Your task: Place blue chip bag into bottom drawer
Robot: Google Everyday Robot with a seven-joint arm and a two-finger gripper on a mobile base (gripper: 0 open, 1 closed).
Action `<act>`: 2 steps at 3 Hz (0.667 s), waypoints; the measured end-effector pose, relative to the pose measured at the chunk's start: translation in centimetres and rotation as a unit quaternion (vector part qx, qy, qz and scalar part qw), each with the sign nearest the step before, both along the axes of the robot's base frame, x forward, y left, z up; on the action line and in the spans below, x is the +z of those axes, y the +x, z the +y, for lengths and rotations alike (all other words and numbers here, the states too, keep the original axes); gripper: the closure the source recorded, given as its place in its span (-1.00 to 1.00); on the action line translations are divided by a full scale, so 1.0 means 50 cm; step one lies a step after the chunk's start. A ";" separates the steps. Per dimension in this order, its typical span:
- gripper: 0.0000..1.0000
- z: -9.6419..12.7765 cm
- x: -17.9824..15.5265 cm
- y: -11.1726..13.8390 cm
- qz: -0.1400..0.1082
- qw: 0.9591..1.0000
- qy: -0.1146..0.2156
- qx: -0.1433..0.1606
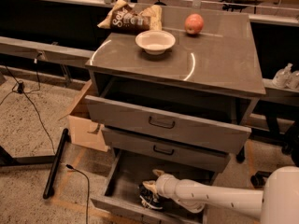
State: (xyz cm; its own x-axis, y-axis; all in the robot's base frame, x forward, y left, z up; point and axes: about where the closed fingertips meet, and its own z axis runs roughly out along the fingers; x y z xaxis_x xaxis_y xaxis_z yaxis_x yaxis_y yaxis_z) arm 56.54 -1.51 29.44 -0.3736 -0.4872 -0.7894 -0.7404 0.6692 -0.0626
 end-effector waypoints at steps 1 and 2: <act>-1.00 -0.021 0.006 -0.007 -0.008 1.000 0.012 -0.018; -0.65 -0.075 0.040 -0.048 -0.022 0.998 0.027 -0.043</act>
Offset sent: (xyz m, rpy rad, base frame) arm -0.0606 -0.0985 0.0423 0.0970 -0.0758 -0.1907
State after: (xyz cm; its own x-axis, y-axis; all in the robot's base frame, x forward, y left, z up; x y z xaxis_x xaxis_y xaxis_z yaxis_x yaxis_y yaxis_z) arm 54.17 -5.27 31.42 -0.3768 -0.4107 -0.8302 -0.6776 0.7334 -0.0553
